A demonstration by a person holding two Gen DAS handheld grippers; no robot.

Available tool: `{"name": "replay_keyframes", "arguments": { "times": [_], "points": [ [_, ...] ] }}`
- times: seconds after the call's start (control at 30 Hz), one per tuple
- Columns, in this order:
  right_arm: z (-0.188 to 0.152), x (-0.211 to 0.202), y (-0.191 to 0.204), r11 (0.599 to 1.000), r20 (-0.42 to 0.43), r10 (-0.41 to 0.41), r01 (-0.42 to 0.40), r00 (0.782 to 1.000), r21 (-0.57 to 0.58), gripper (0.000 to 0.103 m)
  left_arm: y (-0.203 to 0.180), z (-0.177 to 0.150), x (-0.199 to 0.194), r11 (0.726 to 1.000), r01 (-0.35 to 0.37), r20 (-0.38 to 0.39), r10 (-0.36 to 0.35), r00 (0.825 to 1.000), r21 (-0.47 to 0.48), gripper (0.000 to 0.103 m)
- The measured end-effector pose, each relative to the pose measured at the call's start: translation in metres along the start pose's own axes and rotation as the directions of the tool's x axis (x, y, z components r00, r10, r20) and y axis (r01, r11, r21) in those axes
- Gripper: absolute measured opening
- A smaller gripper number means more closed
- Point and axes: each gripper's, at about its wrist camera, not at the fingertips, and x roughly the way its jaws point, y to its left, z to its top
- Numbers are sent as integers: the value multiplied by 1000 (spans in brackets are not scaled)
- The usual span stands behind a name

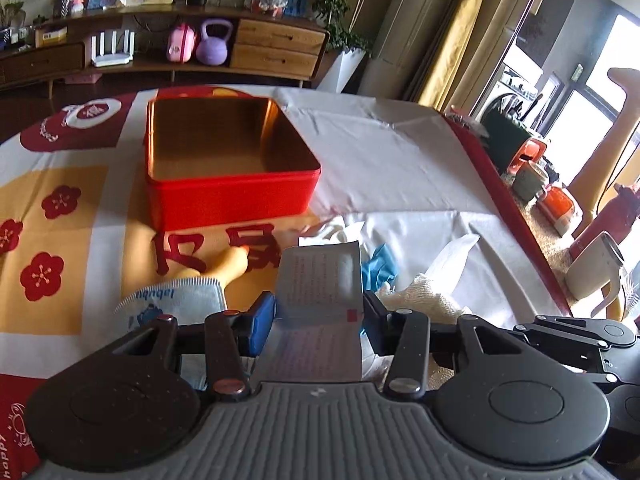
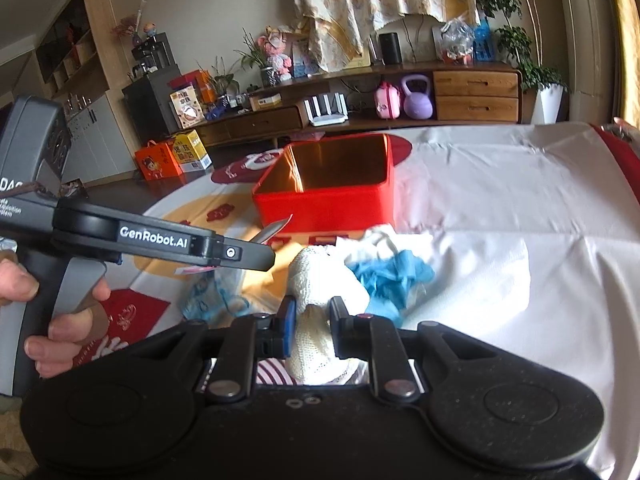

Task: Organize soft objects
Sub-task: 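Carry the paper packet and knitted cloth with both tools over the red tin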

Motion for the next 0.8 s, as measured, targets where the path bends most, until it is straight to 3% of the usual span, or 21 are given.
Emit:
{"name": "replay_keyframes", "arguments": {
  "times": [0.43,0.8],
  "points": [
    [77,9,-8,999,29,31,-30,999,-10,17,-4,46,-22,998,-51,87,47,995,48,47],
    [123,48,-7,997,33,11,-9,999,-72,17,13,96,-10,990,-122,136,110,985,76,47]
  ]
}}
